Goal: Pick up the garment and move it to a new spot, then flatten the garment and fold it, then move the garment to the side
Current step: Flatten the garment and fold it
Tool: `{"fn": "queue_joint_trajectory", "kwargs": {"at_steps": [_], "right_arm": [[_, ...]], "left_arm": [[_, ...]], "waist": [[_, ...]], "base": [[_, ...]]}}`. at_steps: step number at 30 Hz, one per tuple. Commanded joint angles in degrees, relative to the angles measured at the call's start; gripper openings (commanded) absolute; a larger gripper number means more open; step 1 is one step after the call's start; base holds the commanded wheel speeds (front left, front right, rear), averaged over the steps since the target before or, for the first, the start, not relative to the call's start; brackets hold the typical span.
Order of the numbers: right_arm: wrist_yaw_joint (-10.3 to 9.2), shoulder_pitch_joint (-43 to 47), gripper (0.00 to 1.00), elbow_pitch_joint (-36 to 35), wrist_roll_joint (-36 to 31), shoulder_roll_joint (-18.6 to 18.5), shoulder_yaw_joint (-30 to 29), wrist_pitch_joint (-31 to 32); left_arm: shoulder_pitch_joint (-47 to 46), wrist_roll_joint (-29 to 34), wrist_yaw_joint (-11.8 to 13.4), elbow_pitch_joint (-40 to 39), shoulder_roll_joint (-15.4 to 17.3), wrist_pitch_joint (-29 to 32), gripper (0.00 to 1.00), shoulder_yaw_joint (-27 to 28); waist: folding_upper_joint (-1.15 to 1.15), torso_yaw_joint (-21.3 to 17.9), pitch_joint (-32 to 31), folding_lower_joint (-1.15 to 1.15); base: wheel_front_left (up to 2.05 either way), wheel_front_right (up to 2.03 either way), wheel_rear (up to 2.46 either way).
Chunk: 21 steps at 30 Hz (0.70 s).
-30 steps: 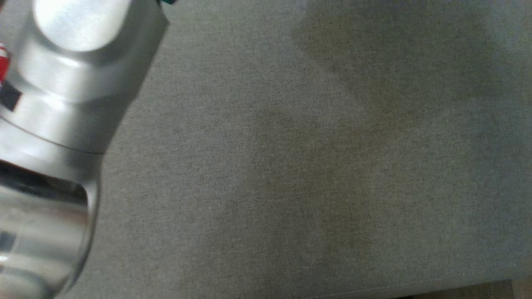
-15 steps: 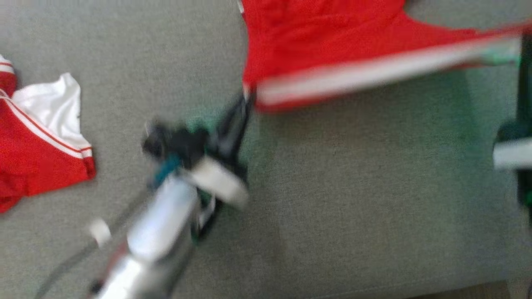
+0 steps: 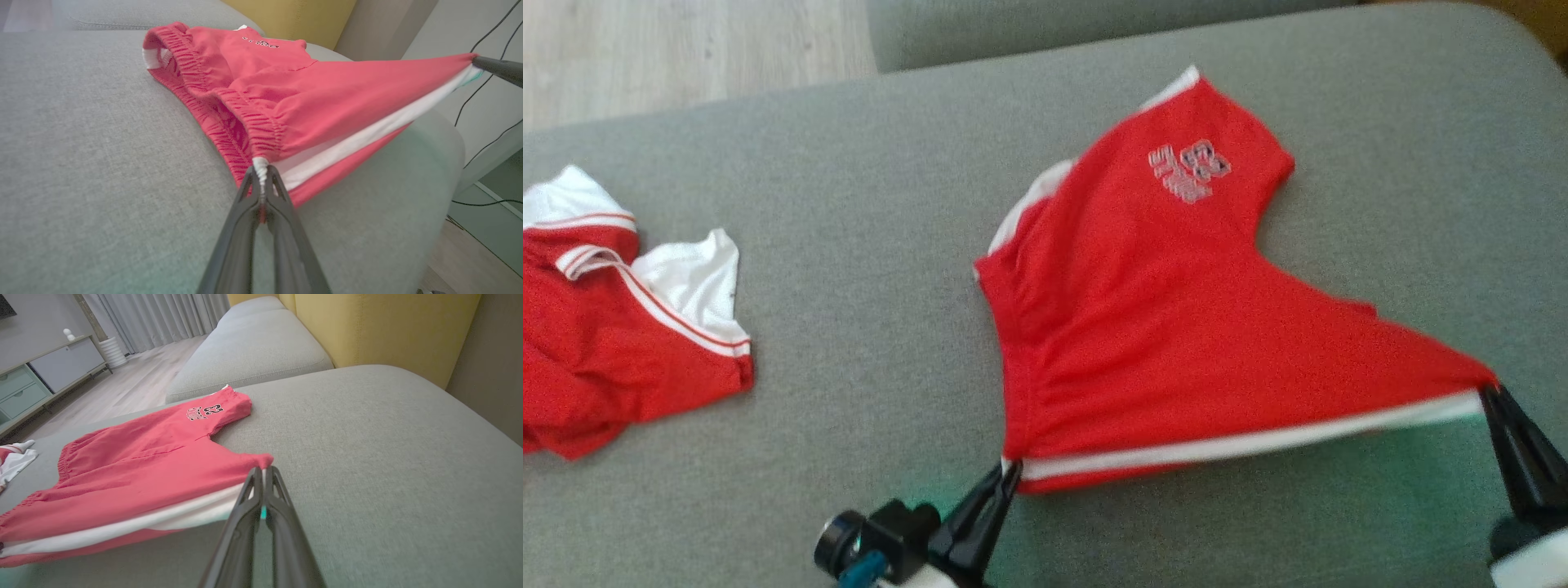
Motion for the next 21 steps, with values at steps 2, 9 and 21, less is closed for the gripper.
{"fn": "queue_joint_trajectory", "kwargs": {"at_steps": [2, 9, 21], "right_arm": [[0.43, 2.28, 0.00, -4.24, 0.52, -2.89, -2.09, 0.90], [0.43, 4.77, 0.00, -12.80, -0.12, -1.04, -7.83, 4.56], [0.43, -16.48, 0.00, -4.54, -3.64, -1.67, -4.53, 9.37]], "left_arm": [[1.00, -1.27, 0.28, -4.53, 2.25, 1.03, 0.00, 1.39], [4.75, -4.78, 0.36, -18.37, 5.44, 6.76, 0.00, 1.36], [-7.44, -15.52, -2.53, -15.81, -2.99, 10.17, 0.00, 3.23]], "waist": [[0.00, -0.04, -1.63, 0.02], [0.00, 0.18, -3.21, 0.02], [0.00, 5.18, 3.45, 0.02]], "base": [[0.00, 0.00, 0.00], [0.00, 0.00, 0.00], [0.00, 0.00, 0.00]]}}
